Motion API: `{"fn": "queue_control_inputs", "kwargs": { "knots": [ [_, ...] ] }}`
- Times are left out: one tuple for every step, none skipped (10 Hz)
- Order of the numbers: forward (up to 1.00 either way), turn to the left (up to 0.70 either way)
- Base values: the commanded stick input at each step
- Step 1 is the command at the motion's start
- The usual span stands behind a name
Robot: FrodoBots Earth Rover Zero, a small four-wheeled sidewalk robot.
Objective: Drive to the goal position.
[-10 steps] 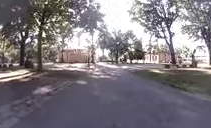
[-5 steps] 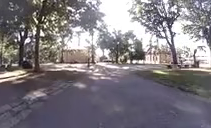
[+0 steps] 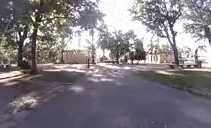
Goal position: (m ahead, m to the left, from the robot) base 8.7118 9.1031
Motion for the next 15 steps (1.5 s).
{"fn": "queue_control_inputs", "kwargs": {
  "knots": [
    [0.7, 0.0],
    [0.7, 0.0],
    [0.7, 0.0],
    [0.7, 0.0],
    [0.7, 0.0],
    [0.7, 0.0],
    [0.7, 0.0],
    [0.7, 0.0],
    [0.7, 0.0],
    [0.7, 0.0],
    [0.7, 0.0],
    [0.7, 0.0],
    [0.7, 0.0],
    [0.7, 0.0],
    [0.7, 0.0]
  ]
}}
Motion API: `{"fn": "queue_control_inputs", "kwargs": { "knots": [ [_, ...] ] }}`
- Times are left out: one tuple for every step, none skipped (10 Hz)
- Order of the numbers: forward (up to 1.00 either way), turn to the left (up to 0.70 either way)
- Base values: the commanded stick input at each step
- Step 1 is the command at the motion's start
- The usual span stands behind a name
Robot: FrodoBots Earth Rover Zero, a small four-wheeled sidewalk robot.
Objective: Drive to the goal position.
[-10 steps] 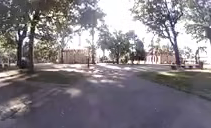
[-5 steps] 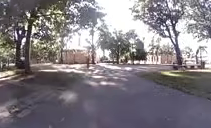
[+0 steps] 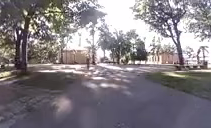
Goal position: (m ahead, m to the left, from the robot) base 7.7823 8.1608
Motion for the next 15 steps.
{"fn": "queue_control_inputs", "kwargs": {
  "knots": [
    [0.7, 0.0],
    [0.7, 0.0],
    [0.7, 0.0],
    [0.7, 0.0],
    [0.7, 0.0],
    [0.7, 0.0],
    [0.7, 0.0],
    [0.7, 0.0],
    [0.7, 0.0],
    [0.7, 0.0],
    [0.7, 0.0],
    [0.7, 0.0],
    [0.7, 0.0],
    [0.7, 0.0],
    [0.7, 0.0]
  ]
}}
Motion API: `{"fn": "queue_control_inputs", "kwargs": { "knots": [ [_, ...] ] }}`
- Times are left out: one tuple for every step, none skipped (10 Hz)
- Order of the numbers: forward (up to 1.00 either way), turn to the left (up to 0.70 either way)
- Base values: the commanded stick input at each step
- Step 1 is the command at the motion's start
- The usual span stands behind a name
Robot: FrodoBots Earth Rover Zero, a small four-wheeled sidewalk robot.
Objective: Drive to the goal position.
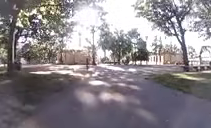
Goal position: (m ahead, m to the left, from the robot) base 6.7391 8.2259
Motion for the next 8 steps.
{"fn": "queue_control_inputs", "kwargs": {
  "knots": [
    [0.7, 0.0],
    [0.7, 0.0],
    [0.7, 0.0],
    [0.7, 0.0],
    [0.7, -0.01],
    [0.7, -0.02],
    [0.7, -0.11],
    [0.7, -0.14]
  ]
}}
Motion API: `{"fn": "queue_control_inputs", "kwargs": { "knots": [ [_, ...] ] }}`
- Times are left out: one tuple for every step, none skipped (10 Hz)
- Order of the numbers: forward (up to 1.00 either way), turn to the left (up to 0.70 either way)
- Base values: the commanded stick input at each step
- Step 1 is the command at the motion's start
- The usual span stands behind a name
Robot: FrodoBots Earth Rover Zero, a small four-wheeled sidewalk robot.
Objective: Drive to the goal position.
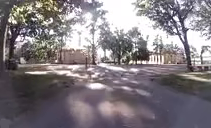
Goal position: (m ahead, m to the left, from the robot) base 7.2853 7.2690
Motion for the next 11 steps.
{"fn": "queue_control_inputs", "kwargs": {
  "knots": [
    [0.7, -0.13],
    [0.7, -0.01],
    [0.7, 0.0],
    [0.7, 0.0],
    [0.7, 0.0],
    [0.7, 0.0],
    [0.7, 0.0],
    [0.7, -0.02],
    [0.7, -0.13],
    [0.7, -0.14],
    [0.7, -0.14]
  ]
}}
